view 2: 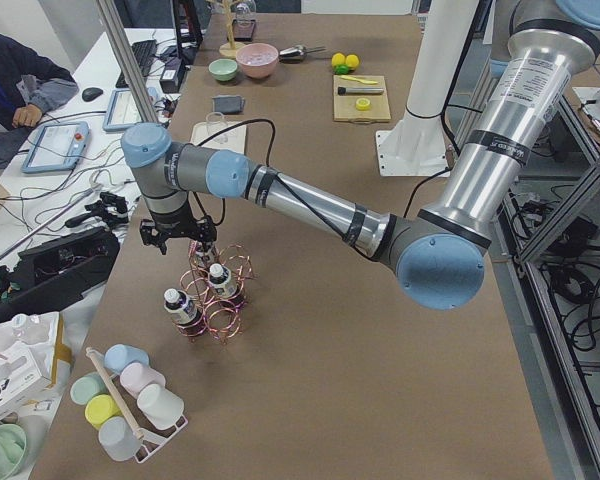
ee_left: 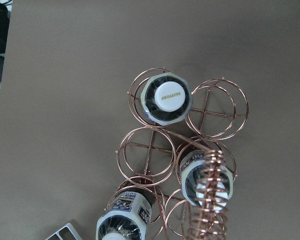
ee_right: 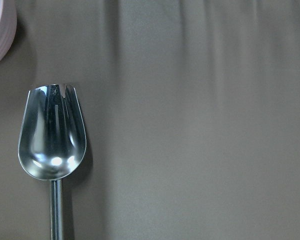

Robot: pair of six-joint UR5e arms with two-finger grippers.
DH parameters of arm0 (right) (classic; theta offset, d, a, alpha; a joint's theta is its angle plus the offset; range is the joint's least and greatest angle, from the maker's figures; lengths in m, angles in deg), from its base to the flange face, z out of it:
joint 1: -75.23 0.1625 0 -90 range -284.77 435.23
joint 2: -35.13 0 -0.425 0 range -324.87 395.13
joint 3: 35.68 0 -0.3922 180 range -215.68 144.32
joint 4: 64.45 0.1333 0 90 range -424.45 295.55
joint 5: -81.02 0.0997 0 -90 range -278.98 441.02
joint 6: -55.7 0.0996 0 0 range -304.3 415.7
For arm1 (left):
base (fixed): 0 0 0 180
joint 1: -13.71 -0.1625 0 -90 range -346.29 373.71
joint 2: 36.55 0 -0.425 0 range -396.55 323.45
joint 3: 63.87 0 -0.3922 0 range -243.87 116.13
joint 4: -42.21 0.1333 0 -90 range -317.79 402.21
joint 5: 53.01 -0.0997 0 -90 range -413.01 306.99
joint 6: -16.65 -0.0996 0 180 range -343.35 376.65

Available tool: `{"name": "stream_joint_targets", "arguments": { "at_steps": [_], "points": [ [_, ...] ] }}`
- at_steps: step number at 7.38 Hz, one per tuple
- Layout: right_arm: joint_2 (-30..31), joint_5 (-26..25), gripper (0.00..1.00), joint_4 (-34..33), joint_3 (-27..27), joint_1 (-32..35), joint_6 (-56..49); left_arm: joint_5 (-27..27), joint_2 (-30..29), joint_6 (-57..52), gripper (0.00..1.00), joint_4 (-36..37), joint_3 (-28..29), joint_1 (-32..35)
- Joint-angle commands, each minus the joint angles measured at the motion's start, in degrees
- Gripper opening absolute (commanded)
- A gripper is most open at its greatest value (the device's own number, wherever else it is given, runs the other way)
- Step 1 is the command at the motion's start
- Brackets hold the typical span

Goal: Take tea from basket to plate

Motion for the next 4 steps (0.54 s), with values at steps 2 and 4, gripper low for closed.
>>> {"name": "stream_joint_targets", "arguments": {
  "at_steps": [2, 4],
  "points": [
    [0.0, 0.0, 1.0, -0.2, 0.6, -0.6, -0.3, 2.2, -0.3, -0.7, 0.98, 0.1, 0.3, -1.6],
    [0.2, 0.2, 1.0, -3.2, -1.3, -0.6, -0.5, 2.5, 1.5, -0.7, 0.97, 0.0, -2.1, -1.8]
  ]
}}
